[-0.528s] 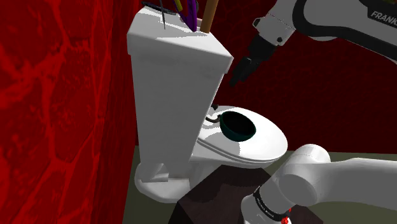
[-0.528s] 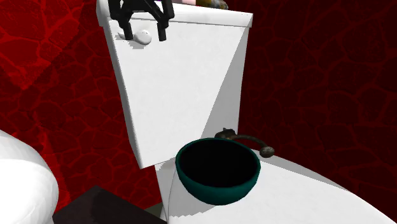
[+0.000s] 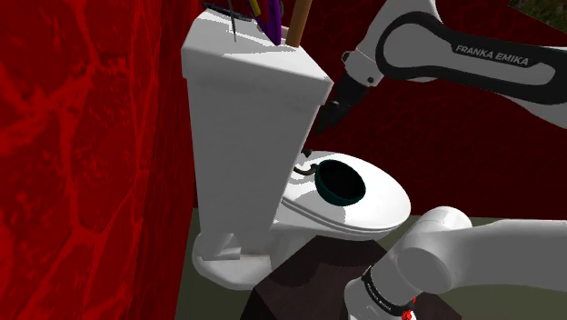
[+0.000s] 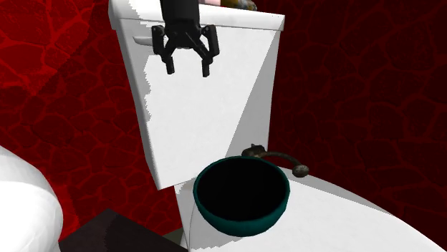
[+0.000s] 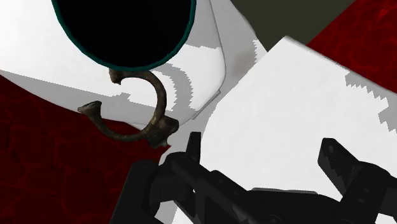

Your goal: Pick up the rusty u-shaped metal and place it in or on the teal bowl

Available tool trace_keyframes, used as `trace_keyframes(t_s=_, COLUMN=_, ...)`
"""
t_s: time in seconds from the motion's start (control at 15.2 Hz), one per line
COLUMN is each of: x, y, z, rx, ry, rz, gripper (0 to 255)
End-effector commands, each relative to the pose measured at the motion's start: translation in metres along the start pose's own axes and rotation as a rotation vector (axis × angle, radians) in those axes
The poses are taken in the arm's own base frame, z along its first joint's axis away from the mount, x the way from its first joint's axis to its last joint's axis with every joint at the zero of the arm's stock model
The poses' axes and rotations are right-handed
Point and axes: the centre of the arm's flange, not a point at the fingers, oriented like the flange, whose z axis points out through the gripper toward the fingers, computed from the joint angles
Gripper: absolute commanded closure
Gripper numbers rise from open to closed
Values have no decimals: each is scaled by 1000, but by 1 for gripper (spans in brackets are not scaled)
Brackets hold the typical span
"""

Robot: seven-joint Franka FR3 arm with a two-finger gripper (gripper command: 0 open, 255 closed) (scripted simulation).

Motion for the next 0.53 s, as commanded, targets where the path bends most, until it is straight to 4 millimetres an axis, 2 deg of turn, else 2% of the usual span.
trace_keyframes(t_s=0.0, x=5, y=13, z=21, rx=-1, ry=-4, rz=5, gripper=0)
trace_keyframes(t_s=0.46, x=30, y=57, z=99, rx=-5, ry=-24, rz=25, gripper=0)
